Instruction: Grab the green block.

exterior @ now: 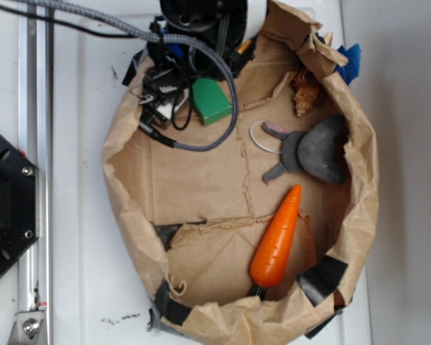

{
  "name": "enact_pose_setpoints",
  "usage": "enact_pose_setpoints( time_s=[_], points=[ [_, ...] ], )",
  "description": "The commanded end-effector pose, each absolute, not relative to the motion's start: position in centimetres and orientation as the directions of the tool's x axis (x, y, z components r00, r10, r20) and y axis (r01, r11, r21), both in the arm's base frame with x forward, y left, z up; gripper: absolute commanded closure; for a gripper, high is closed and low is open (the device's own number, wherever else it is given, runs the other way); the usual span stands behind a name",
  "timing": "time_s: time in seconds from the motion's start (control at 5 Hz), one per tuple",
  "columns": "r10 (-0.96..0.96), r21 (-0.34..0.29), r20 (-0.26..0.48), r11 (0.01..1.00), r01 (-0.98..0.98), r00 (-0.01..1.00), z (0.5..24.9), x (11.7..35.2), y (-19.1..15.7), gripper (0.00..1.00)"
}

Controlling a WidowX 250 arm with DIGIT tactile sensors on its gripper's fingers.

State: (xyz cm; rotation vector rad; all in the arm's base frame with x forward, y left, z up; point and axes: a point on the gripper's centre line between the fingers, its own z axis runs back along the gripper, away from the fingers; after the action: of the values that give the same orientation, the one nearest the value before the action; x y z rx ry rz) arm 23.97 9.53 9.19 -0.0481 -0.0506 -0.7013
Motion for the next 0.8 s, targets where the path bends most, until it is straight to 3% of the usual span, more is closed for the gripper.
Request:
enact_pose_setpoints(
  time_s=[0.0,0.6],
  points=[
    [-0.695,0.053,0.054,0.719,0.693,0.717,9.7,25.5,8.8,0.0],
    [-0.764,0.026,0.089,0.643,0.766,0.639,7.1,26.2,6.8,0.0]
  ],
)
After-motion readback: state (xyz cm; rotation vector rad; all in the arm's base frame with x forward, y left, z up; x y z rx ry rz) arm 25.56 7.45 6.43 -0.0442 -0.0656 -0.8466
